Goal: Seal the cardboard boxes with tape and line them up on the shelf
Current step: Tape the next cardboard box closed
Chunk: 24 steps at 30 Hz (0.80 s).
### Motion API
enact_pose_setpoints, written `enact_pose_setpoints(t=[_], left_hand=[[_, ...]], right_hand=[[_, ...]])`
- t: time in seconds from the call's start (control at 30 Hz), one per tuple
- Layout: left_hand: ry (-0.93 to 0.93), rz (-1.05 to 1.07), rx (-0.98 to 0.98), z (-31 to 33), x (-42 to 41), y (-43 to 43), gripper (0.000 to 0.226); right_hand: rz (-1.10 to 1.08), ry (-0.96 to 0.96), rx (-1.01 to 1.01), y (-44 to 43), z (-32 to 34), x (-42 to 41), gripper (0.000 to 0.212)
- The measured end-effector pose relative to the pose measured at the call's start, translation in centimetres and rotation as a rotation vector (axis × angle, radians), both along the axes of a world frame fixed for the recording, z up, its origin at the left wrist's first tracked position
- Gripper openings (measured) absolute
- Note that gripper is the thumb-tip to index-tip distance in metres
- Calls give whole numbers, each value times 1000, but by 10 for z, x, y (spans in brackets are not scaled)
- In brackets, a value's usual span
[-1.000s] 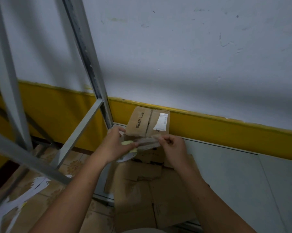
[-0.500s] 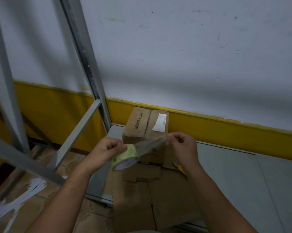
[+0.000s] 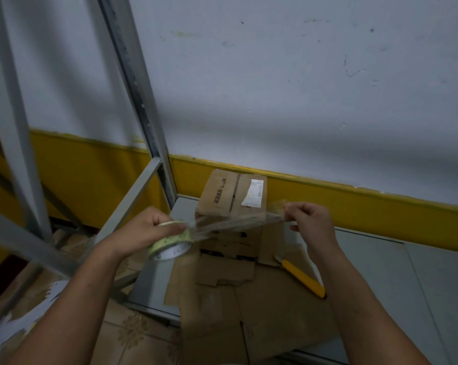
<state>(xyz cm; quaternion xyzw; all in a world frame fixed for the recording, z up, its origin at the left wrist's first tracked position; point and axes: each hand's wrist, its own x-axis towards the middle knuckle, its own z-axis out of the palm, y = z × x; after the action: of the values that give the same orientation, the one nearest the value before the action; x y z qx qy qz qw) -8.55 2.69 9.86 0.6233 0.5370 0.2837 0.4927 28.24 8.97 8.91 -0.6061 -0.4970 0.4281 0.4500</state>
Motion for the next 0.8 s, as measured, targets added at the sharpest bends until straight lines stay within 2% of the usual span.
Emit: enact_pose_setpoints(t=[0.17, 0.27, 0.37, 0.57, 0.8], left_hand=[[440, 155, 76, 5, -10, 36, 57], [591, 177, 138, 11, -4, 54, 53], [589, 153, 87, 12, -3, 67, 59], [475, 157, -9, 5, -9, 79, 64], [440, 141, -41, -4, -13, 88, 67]], right_hand=[[-12, 63, -125, -11, -12, -15, 9], [-62, 161, -189, -15, -20, -19, 14], [-118, 242, -246, -15, -26, -20, 12], [-129, 236, -246, -10, -31, -25, 10], [-133, 211, -265, -4, -43, -28, 15]])
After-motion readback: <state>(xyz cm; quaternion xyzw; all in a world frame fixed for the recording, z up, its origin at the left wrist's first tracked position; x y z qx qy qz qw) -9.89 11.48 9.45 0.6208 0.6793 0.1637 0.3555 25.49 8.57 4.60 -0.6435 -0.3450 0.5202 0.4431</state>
